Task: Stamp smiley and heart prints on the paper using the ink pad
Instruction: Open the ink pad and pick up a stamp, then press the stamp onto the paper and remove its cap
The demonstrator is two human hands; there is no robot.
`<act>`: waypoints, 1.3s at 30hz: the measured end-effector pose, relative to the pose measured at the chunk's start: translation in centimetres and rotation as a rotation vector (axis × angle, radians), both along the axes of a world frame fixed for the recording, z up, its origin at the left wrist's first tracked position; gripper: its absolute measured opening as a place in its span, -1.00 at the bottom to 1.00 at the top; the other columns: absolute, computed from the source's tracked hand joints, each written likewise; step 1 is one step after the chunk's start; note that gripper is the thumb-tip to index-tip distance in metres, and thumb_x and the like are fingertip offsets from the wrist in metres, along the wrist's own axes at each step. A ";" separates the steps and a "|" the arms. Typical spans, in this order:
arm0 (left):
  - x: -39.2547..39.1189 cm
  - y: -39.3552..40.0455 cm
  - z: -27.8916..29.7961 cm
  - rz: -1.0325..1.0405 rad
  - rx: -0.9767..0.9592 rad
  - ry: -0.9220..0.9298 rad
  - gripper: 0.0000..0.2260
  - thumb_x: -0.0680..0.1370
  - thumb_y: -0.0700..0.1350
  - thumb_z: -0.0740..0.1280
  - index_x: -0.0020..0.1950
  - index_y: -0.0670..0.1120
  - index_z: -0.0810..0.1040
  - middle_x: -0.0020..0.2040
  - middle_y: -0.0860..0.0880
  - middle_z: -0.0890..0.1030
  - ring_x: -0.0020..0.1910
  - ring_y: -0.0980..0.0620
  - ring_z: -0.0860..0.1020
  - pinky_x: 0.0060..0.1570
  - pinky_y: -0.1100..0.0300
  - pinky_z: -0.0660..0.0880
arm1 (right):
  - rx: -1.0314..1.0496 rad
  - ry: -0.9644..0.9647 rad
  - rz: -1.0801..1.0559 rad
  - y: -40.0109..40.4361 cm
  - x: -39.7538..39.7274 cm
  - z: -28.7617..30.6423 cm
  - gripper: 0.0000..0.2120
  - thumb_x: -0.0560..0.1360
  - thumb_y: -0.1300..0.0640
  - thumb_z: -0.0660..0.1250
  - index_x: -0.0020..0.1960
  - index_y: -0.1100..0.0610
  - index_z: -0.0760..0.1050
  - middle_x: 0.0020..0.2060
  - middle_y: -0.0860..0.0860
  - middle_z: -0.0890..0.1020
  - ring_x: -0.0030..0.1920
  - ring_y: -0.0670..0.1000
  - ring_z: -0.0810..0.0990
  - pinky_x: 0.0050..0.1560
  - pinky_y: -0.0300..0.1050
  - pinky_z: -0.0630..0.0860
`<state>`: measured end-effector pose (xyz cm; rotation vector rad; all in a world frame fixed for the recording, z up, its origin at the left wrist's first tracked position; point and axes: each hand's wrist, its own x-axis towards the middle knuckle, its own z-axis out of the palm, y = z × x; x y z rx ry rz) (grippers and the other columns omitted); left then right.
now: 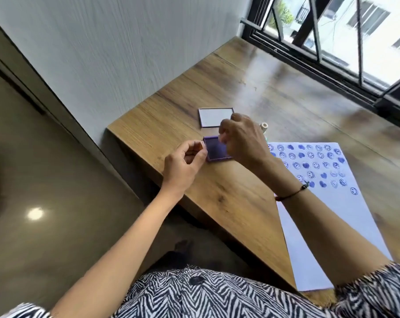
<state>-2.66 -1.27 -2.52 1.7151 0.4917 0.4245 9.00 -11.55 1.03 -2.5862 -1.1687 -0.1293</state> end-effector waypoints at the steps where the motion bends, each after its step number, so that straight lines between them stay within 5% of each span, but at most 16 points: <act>1: 0.1 0.0 -0.2 0.004 0.002 -0.005 -0.85 0.47 -0.12 0.35 0.04 -0.01 0.54 -0.03 -0.05 0.62 -0.04 0.04 0.59 0.03 0.12 0.56 | -0.012 0.009 0.003 0.1 -0.2 -0.2 -0.93 0.36 0.34 0.27 -0.19 0.26 0.52 -0.20 0.24 0.56 -0.20 0.20 0.52 -0.32 -0.10 0.24; 11: 0.3 0.1 -0.7 0.031 0.057 -0.006 -0.82 0.41 0.10 0.31 -0.01 0.14 0.55 -0.03 -0.03 0.65 -0.03 0.02 0.60 0.05 -0.05 0.57 | -0.012 0.200 -0.023 0.1 0.0 0.0 -0.88 0.37 0.33 0.26 -0.13 0.23 0.53 -0.12 0.19 0.57 -0.17 0.21 0.53 -0.26 0.00 0.42; 13: 0.1 -0.3 -0.6 0.020 0.091 -0.027 -0.85 0.40 0.10 0.30 -0.04 0.21 0.52 -0.05 -0.01 0.64 -0.03 0.01 0.60 0.05 -0.07 0.56 | 0.115 0.292 -0.094 -0.6 0.3 1.1 -0.87 0.37 0.31 0.27 -0.16 0.21 0.58 -0.21 0.12 0.62 -0.20 0.11 0.56 -0.21 -0.03 0.45; 16: -0.2 -2.3 -0.4 -0.096 0.085 -0.015 -0.86 0.40 0.10 0.28 -0.05 0.24 0.50 -0.09 -0.04 0.65 -0.09 -0.01 0.62 0.01 -0.07 0.57 | 0.502 0.357 -0.290 -3.9 0.6 3.4 -0.91 0.35 0.30 0.32 -0.22 0.19 0.59 -0.56 -0.19 0.51 -0.51 -0.22 0.45 -0.37 -0.27 0.37; 19: 0.0 -5.9 0.1 -0.367 0.189 0.017 -0.67 0.39 0.13 0.22 0.08 0.04 0.50 -0.01 -0.10 0.66 -0.07 -0.01 0.62 0.01 -0.03 0.56 | 0.702 0.428 -0.462 -9.5 -1.1 4.0 -0.94 0.38 0.26 0.37 -0.16 0.15 0.58 -0.49 -0.21 0.59 -0.43 -0.23 0.54 -0.27 -0.21 0.56; 21: 1.1 -8.0 0.4 -0.592 0.260 0.017 -0.54 0.40 0.13 0.17 0.16 -0.12 0.47 0.06 -0.17 0.63 0.03 -0.10 0.60 0.08 -0.07 0.52 | 0.653 0.477 -0.556 -12.5 -2.8 2.8 -0.92 0.41 0.28 0.36 -0.12 0.17 0.57 -0.35 -0.01 0.65 -0.30 -0.06 0.61 -0.09 0.03 0.62; 24: 2.8 -9.7 0.4 -0.737 0.400 0.050 -0.56 0.45 0.07 0.16 0.20 -0.19 0.43 0.08 -0.21 0.61 0.06 -0.15 0.58 0.08 -0.04 0.47 | 0.526 0.448 -0.623 -15.0 -5.5 0.5 -0.94 0.40 0.30 0.36 -0.13 0.19 0.58 -0.25 0.17 0.67 -0.23 0.09 0.61 -0.08 -0.01 0.57; 29: 3.8 -10.0 -0.2 -0.761 0.375 0.055 -0.63 0.48 0.04 0.11 0.13 -0.19 0.39 0.09 -0.19 0.62 0.08 -0.13 0.58 0.09 -0.06 0.47 | 0.315 0.304 -0.584 -15.6 -6.3 -0.7 -0.95 0.41 0.28 0.35 -0.13 0.22 0.57 -0.19 0.19 0.60 -0.16 0.16 0.55 -0.09 0.06 0.49; 33: 3.9 -10.1 -0.4 -0.720 0.383 0.022 -0.71 0.49 -0.04 0.12 0.09 -0.20 0.39 0.06 -0.11 0.63 0.04 -0.09 0.58 0.01 0.15 0.40 | 0.149 0.230 -0.517 -15.1 -6.4 -0.7 -0.91 0.45 0.25 0.28 -0.10 0.25 0.54 -0.14 0.22 0.56 -0.15 0.25 0.54 -0.10 0.13 0.50; 39: 3.6 -10.1 -0.3 -0.697 0.363 0.050 -0.68 0.49 0.01 0.10 0.14 -0.16 0.36 0.06 -0.15 0.63 0.04 -0.15 0.57 0.02 -0.02 0.47 | -0.130 0.060 -0.388 -14.1 -6.8 -1.0 -0.91 0.49 0.22 0.21 -0.09 0.25 0.44 -0.10 0.22 0.52 -0.21 0.28 0.53 -0.35 -0.05 0.31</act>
